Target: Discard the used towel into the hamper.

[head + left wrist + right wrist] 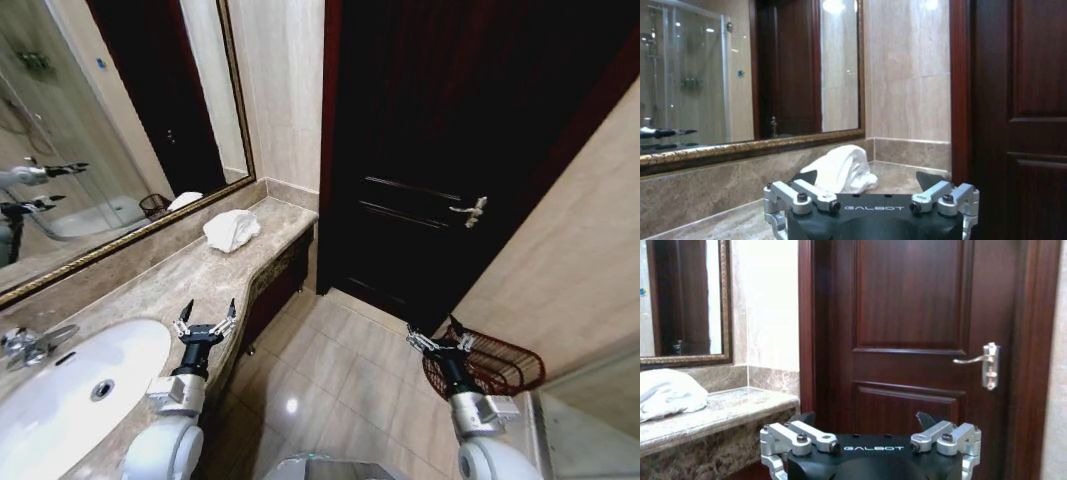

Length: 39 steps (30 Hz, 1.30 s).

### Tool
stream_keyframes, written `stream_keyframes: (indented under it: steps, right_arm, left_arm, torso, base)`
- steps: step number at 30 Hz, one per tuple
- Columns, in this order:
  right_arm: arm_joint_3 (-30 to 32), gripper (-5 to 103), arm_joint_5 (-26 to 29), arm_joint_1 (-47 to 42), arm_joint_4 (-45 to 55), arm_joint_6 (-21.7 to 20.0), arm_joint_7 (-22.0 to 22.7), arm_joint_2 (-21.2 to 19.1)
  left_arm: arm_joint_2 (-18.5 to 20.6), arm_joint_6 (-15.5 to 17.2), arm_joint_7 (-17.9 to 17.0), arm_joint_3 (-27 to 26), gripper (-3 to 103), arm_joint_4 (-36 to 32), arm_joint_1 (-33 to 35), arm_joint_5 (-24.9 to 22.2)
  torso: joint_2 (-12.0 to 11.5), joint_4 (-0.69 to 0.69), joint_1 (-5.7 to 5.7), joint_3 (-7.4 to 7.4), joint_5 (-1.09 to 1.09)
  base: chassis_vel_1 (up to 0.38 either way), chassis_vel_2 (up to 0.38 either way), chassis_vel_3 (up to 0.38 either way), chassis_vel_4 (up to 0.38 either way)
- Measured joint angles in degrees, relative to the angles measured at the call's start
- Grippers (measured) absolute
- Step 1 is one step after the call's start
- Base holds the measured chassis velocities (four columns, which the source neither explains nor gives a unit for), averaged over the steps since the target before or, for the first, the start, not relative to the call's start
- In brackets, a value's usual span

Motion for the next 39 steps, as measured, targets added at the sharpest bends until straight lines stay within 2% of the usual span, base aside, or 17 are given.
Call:
stream_keyframes:
  steps: [39]
  right_arm:
    - [0.05,100,-0.11,0.69,-0.41,-0.06,0.02,0.16]
  left_arm:
    - [0.59,-1.85,-0.32,-0.18,100,0.76,-0.42,0.38]
  torso:
    - [0.00,0.00,0.00,0.00,0.00]
  base:
    - [-0.098,0.132,0.128,-0.101]
